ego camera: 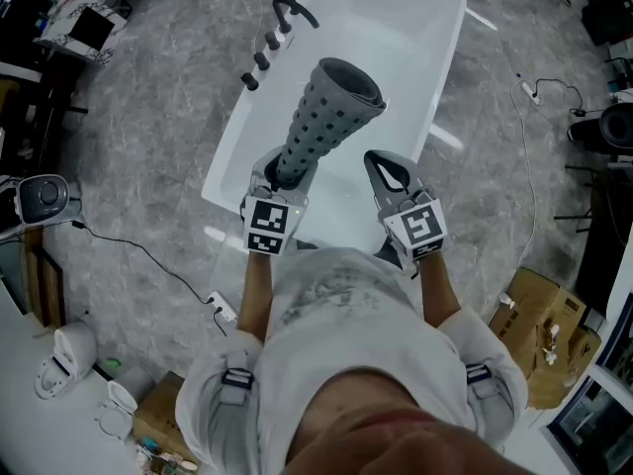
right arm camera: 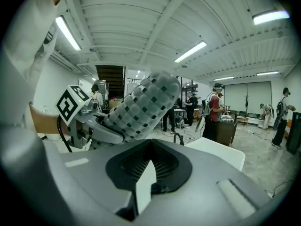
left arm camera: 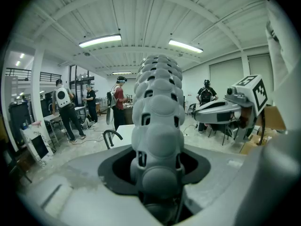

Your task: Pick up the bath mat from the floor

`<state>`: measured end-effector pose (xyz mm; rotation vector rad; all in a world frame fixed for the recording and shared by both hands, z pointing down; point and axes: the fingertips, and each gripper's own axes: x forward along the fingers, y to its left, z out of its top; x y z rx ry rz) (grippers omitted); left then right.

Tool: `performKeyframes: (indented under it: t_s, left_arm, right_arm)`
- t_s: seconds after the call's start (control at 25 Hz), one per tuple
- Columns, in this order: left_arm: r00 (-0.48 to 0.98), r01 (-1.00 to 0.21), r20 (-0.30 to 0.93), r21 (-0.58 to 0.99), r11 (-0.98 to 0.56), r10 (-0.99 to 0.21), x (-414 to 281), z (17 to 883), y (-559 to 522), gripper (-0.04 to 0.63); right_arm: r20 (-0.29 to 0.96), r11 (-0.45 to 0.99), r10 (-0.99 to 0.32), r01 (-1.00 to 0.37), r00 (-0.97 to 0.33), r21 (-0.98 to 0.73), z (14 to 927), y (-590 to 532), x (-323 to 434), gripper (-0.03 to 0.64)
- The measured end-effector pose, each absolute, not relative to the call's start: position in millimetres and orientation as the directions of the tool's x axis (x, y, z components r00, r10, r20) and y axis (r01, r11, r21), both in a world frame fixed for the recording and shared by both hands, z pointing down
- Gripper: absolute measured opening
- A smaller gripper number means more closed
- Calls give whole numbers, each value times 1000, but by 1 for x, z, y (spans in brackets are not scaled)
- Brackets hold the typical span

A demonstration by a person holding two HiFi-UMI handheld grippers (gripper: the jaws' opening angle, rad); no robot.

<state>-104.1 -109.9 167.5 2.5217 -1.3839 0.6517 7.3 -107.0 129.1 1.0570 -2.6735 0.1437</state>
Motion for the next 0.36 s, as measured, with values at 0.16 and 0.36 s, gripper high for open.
performKeyframes:
  t_s: [0.16,0.36]
  left_arm:
    - [464,-839,466,-42,-542,-754,-106,168,-108,207]
    - [463,-841,467,-37,-540,-753,-109,168,-104,207]
  right_arm:
    - [278,735,-651,-678,-706,-2,130,-104,3,2]
    - [280,737,-646,-676,-710,-11,133,-100,0,2]
